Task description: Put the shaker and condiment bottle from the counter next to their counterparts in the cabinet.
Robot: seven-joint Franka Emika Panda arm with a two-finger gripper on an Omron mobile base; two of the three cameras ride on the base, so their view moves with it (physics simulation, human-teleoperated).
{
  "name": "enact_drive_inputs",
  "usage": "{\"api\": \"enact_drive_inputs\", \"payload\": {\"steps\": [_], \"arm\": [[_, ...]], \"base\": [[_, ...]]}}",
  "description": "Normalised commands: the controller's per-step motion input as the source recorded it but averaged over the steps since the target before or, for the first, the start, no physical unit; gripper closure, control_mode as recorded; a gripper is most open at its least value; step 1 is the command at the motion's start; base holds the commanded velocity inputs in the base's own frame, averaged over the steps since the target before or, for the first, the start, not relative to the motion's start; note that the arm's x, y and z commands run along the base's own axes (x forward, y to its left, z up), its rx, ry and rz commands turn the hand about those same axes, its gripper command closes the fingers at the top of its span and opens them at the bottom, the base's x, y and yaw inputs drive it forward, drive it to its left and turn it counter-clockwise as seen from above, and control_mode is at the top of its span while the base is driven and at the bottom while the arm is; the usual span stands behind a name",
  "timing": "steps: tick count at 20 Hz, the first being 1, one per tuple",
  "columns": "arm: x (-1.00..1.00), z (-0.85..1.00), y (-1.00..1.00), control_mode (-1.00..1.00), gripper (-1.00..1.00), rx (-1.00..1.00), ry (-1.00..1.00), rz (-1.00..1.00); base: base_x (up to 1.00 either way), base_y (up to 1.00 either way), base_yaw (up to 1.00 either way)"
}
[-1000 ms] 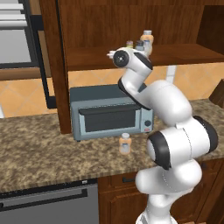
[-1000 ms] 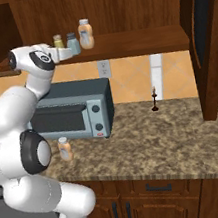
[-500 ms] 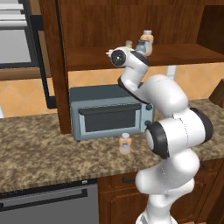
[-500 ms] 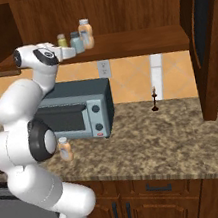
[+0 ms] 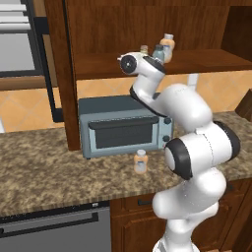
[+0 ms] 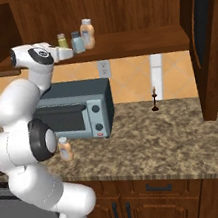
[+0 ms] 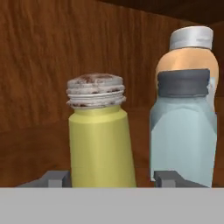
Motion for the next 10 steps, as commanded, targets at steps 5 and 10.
{"api": "enact_drive_inputs", "payload": {"steps": [5,10], "arm": [[-1.00,0.13,0.00,-1.00,-1.00,0.06,-0.07,0.00],[-1.00,0.10,0.00,-1.00,-1.00,0.09,-0.03,0.00]], "base": [[0.00,0.00,0.00],[0.00,0.00,0.00]]}}
